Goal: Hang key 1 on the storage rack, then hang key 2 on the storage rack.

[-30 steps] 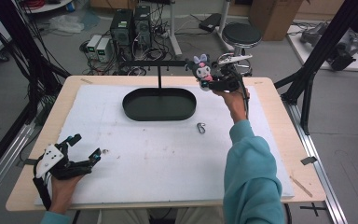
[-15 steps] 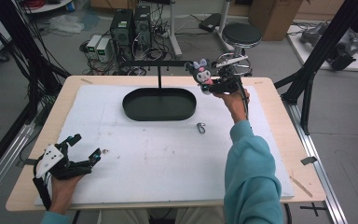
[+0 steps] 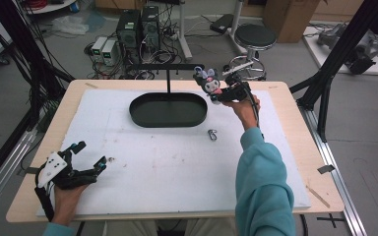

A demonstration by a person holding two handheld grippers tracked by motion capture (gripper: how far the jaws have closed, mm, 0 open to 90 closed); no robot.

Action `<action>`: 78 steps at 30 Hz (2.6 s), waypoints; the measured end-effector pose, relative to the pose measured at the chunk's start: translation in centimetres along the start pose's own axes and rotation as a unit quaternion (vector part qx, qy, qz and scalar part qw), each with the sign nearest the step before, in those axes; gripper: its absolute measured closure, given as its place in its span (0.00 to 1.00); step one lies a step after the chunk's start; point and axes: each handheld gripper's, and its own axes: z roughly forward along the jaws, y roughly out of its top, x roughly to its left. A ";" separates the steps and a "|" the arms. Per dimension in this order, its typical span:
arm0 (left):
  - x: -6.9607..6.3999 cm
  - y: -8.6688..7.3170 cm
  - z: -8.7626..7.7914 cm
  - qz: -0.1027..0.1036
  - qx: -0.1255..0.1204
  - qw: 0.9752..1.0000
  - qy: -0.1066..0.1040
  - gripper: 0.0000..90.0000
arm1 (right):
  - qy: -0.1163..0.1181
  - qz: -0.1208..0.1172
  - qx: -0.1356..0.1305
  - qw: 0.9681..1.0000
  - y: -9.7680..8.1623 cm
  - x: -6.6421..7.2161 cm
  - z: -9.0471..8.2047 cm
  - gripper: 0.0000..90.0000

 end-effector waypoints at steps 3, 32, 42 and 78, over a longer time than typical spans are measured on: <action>0.0 0.0 0.0 0.000 0.000 1.000 0.000 0.06 | -0.004 -0.016 0.012 1.000 0.2 0.6 0.7 0.62; -0.1 0.0 0.0 0.005 -0.001 1.000 0.000 0.06 | 0.070 -0.003 -0.107 0.992 -0.9 2.0 -5.4 0.01; 0.0 0.0 0.0 0.005 0.002 1.000 0.001 0.06 | 0.072 -0.030 -0.207 0.975 -7.7 3.0 -12.2 0.01; 0.0 0.0 0.1 0.001 0.005 1.000 0.003 0.06 | 0.021 -0.009 -0.277 0.961 -18.0 4.3 -11.3 0.01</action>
